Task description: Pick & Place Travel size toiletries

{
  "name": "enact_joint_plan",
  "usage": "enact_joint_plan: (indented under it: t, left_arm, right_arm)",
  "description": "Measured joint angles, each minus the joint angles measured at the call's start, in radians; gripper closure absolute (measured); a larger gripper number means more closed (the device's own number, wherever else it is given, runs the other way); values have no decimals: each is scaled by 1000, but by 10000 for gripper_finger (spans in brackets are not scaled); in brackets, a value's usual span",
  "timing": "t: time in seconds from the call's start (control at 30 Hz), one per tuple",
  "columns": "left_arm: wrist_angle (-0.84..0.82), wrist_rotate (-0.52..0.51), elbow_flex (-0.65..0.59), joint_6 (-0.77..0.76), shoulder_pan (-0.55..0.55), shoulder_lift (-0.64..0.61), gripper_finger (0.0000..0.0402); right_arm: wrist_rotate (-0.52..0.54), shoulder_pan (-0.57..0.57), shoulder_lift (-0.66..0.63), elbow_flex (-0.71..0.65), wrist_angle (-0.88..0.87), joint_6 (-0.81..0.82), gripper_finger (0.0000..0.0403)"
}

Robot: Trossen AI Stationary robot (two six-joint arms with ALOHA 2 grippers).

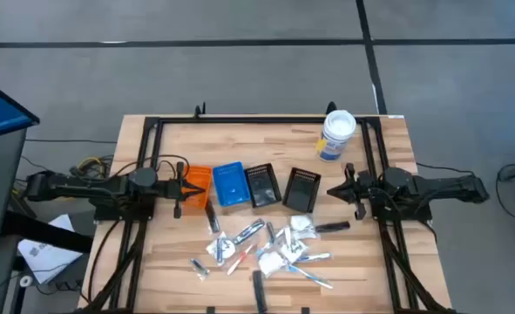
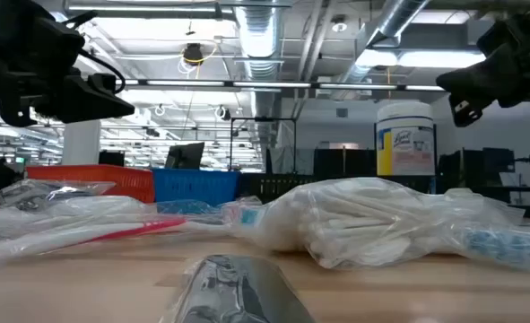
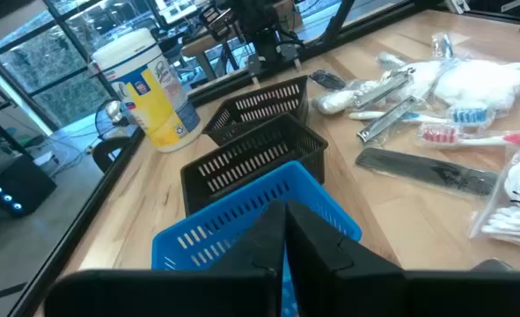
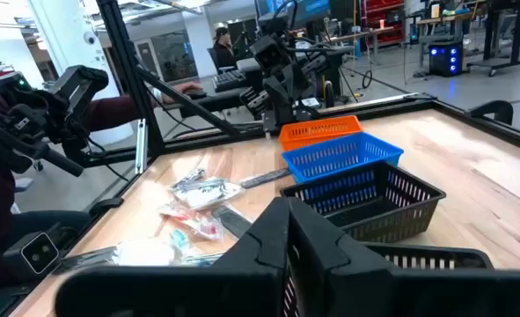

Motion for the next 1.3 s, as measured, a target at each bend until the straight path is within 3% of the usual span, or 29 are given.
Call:
enact_joint_plan:
  t: [1.07,1.23,1.3]
  left_arm:
    - [1,-1,0,10,0,0,394]
    - [138,-20,0,391,6,-1,394]
    - [186,-23,0,472,7,0,394]
  right_arm:
    - [0,0,0,0,0,0,403]
    - [0,0,0,0,0,0,403]
    - [0,0,0,0,0,0,403]
